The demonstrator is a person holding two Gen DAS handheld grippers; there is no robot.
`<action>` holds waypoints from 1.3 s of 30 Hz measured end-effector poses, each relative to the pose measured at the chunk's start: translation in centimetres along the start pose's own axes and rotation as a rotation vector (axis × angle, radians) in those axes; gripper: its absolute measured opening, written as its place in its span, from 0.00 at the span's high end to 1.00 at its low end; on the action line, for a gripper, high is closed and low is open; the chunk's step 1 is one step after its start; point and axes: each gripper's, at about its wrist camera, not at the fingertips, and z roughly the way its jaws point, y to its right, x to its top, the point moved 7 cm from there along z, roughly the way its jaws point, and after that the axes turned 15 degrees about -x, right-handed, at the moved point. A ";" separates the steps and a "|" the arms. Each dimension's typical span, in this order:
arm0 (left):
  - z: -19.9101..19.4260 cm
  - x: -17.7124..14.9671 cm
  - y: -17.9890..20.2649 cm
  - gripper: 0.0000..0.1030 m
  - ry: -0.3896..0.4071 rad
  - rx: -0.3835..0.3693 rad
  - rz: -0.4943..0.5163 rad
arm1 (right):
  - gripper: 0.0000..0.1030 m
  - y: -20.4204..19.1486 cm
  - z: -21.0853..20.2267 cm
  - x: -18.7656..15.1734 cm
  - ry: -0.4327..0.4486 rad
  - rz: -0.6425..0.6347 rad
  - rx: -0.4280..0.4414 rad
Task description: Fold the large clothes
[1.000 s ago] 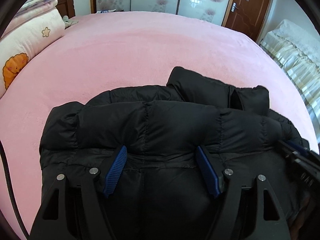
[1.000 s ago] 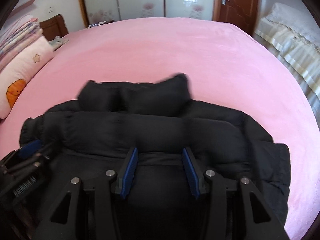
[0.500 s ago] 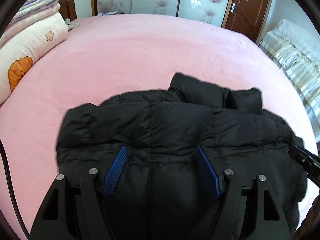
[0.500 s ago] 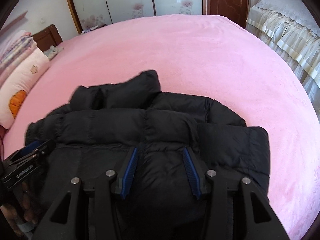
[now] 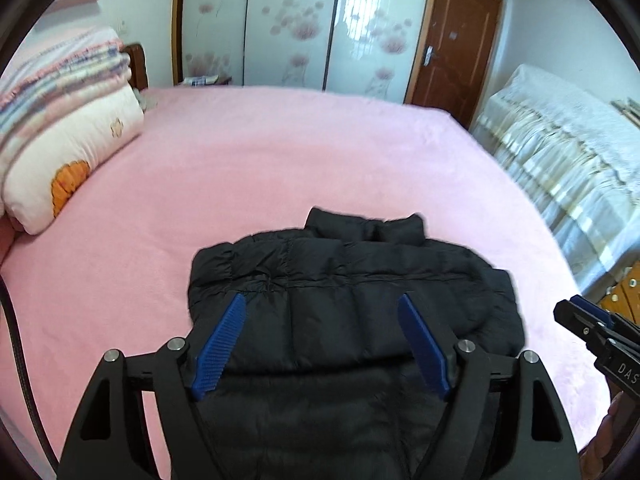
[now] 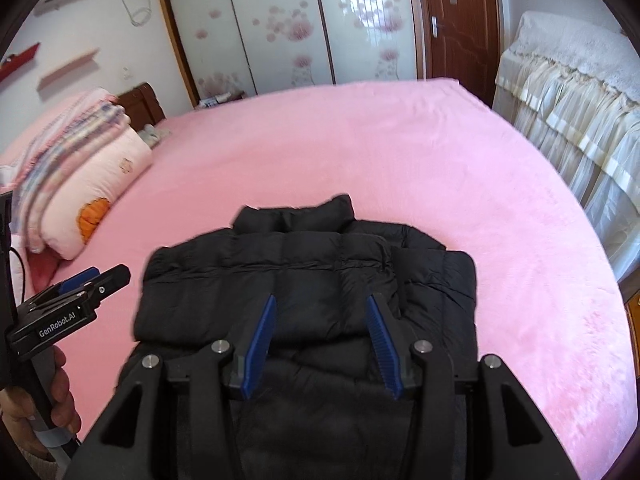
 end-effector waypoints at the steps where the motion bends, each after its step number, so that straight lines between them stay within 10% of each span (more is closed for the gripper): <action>1: -1.4 -0.1 0.6 0.23 0.012 -0.005 0.011 | 0.54 0.0 -1.4 -0.2 0.014 0.001 0.006; 17: -15.7 -5.5 6.7 0.19 0.084 -0.095 0.067 | 0.43 2.8 -18.4 -4.7 0.230 -0.024 0.054; 39: -21.1 -15.4 1.4 0.19 0.097 0.010 0.051 | 0.43 5.9 -20.8 -14.2 0.225 -0.066 0.027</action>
